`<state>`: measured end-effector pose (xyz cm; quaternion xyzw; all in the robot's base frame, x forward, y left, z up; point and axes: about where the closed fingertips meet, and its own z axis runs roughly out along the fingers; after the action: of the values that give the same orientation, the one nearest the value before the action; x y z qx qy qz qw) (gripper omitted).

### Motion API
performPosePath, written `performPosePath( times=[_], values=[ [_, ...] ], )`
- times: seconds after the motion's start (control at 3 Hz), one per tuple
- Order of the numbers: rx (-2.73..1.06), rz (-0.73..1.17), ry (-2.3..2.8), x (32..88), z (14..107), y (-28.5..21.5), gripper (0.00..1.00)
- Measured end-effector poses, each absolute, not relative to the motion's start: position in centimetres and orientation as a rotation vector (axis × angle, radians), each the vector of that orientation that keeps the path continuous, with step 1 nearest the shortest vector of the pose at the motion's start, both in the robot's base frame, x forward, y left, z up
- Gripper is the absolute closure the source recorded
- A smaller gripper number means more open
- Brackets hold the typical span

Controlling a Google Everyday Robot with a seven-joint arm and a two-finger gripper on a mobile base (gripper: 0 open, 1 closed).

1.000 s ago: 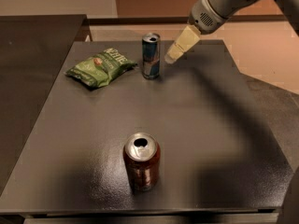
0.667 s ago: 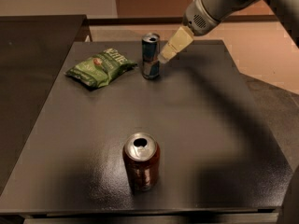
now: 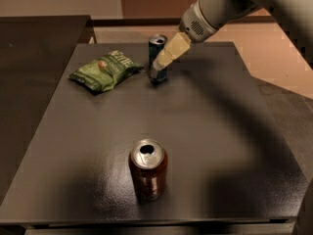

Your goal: Move redbull can near coke can

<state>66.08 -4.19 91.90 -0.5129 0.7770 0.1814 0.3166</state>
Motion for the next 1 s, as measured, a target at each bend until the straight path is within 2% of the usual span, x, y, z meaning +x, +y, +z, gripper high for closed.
performPosePath(
  times=[0.33, 1.0],
  values=[
    [-1.370, 0.505, 2.014, 65.8, 91.7, -2.7, 0.00],
    [-1.349, 0.507, 2.019, 66.4, 91.2, -1.4, 0.41]
  ],
)
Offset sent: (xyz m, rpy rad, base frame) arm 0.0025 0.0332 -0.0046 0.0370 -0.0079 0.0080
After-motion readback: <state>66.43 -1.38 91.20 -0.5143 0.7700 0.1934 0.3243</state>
